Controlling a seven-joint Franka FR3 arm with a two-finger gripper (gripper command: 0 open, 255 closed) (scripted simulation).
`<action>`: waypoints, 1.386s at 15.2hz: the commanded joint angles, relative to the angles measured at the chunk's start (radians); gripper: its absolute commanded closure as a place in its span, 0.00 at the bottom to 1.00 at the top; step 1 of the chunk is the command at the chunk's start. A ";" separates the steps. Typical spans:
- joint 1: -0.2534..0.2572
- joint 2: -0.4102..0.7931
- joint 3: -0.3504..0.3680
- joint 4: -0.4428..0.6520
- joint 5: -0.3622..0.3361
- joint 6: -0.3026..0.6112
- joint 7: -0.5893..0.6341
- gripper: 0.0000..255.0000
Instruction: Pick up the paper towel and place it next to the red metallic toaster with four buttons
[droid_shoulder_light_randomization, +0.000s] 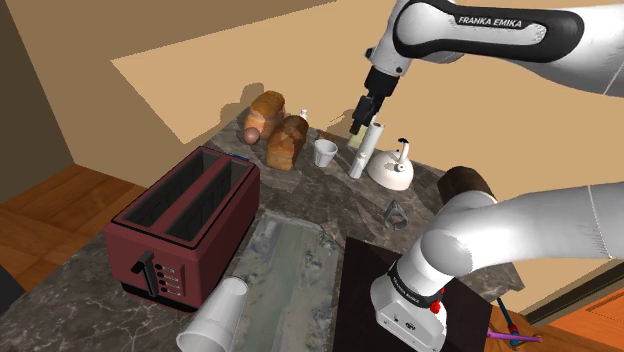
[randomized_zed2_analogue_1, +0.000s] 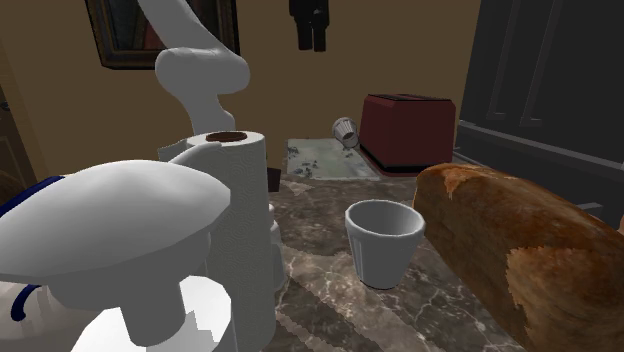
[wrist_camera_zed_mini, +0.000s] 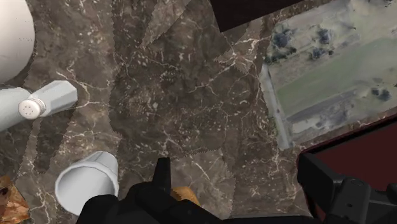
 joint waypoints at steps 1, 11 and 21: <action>-0.016 0.040 -0.040 0.004 -0.029 0.042 -0.048 0.00; -0.063 0.281 -0.222 0.115 -0.095 0.205 -0.270 0.00; -0.083 0.603 -0.387 0.341 -0.001 0.323 -0.531 0.00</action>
